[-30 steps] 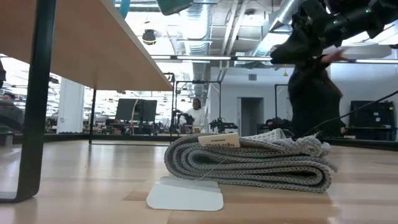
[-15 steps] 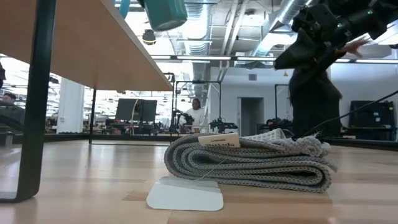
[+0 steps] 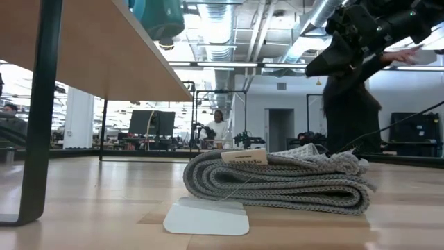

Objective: Stack small to large cups/mugs on shelf
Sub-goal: Put the blue mug on the shelf

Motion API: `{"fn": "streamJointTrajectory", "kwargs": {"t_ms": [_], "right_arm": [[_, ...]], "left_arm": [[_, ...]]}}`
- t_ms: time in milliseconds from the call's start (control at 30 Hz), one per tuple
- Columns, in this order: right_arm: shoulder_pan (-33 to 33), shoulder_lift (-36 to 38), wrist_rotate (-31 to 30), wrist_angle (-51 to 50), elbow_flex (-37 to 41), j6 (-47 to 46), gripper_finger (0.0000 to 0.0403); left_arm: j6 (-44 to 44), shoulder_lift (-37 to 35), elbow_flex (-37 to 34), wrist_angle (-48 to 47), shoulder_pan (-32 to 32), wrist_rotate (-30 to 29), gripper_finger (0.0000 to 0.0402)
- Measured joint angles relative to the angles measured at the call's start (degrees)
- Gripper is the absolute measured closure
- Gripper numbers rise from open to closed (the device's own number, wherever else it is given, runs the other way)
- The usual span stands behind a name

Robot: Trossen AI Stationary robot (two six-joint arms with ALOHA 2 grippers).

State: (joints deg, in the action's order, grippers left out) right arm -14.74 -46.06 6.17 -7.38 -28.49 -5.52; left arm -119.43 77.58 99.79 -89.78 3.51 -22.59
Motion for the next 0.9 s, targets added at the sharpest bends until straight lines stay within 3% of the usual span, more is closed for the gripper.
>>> {"fn": "streamJointTrajectory", "kwargs": {"t_ms": [100, 267, 600, 900], "right_arm": [[0.0, 0.0, -0.01, 0.02, 0.0, 0.02, 0.028], [0.0, 0.0, 0.0, 0.04, 0.0, 0.16, 0.028], [0.0, 0.0, 0.0, 0.04, 0.0, 2.58, 0.028], [0.13, 0.0, 0.01, -0.07, 0.0, 2.49, 0.028]], "left_arm": [[-4.5, -0.35, -3.19, -0.55, 0.97, 6.63, 0.0391], [-8.78, -0.31, -4.41, -0.27, 2.38, 12.24, 0.0391], [-8.65, 1.81, -4.98, -0.04, 0.16, 9.68, 0.0391], [-8.78, 3.25, -6.59, -0.18, 0.07, 11.56, 0.0391]]}}
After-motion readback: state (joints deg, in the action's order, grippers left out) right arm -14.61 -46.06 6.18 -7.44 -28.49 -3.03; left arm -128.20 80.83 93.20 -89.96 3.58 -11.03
